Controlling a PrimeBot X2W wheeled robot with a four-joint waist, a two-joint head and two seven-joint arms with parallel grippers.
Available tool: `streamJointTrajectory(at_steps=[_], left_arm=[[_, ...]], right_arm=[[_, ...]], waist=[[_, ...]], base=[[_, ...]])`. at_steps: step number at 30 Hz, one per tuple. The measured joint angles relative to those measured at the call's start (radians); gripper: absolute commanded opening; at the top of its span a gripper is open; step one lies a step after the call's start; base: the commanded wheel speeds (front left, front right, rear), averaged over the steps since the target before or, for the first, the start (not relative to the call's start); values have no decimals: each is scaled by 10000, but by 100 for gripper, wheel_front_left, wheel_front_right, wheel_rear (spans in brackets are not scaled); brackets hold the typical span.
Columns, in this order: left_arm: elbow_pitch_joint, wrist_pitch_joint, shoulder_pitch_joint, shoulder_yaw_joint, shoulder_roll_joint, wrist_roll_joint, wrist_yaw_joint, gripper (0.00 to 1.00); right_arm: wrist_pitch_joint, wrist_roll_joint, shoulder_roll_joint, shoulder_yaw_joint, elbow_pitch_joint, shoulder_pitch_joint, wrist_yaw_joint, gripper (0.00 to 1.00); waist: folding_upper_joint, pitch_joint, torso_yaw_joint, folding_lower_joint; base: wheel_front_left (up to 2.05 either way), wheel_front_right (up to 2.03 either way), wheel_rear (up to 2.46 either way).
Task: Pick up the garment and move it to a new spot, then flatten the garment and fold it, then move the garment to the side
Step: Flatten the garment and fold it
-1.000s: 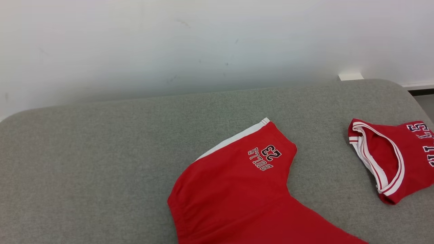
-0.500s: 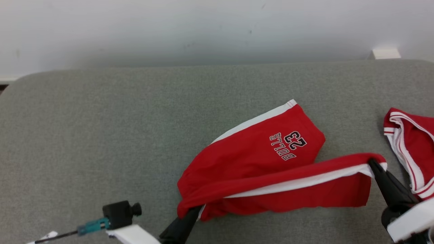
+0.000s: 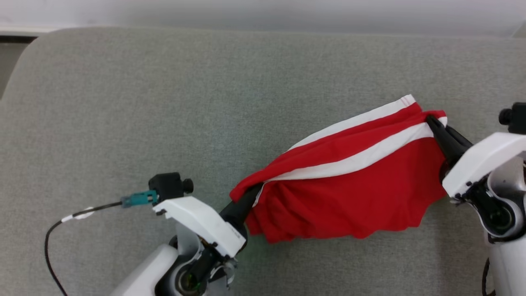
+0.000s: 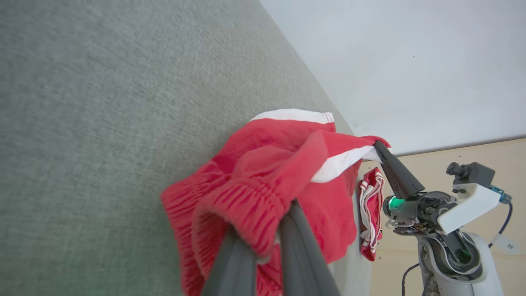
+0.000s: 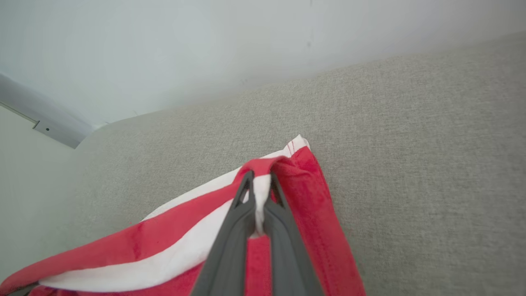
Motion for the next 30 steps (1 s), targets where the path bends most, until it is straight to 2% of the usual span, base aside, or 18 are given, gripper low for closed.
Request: streamJointTrajectory(at_steps=[3,4,5,6,7,8,12,19,23,26,30], left_arm=[[330,46,-265,-10,-182,38,-4,0],[410,63,-315,-21,-228,36,-12,4],[477,94,-339,-6,-272,21,-15,14],[562,94,-347,4,-305,0,6,27],[642,82,-350,2,-311,4,63,60],[704,33,-349,19,-324,6,84,100],[757,-69,-253,25,-316,12,123,100],[401,-272,76,-255,144,606,332,100],[-15,-1241,156,-445,681,1985,723,100],[-244,-2219,192,-627,989,3317,1218,100],[-410,-2769,239,-593,894,4729,1787,100]], right_arm=[[-198,-244,-23,222,608,-419,0,0],[-301,-322,-29,268,809,-557,0,0],[-424,-374,-23,297,1016,-685,0,0],[-575,-437,-19,334,1175,-795,0,33],[-780,-476,-10,337,1312,-895,0,95],[-966,-499,-4,337,1446,-989,0,100],[-1415,-485,-82,529,1877,-1128,0,100],[-1839,-186,-876,924,1779,-978,0,100],[-1693,-167,-1756,1450,1524,-649,0,100],[-1264,107,-2447,1923,1429,-392,0,100],[-918,449,-3003,2146,1574,-288,0,100]], waist=[[0,159,108,0],[0,189,128,0],[0,205,134,0],[0,208,135,0],[0,204,140,-1],[0,192,151,-1],[0,77,227,-1],[0,-224,299,-2],[0,-334,285,-3],[1,-319,344,-3],[0,-263,530,-3]], base=[[0,0,0],[0,0,0],[0,0,0],[0,0,0],[0,0,0],[0,0,0],[0,0,0],[0,0,0],[0,0,0],[0,0,0],[0,0,0]])
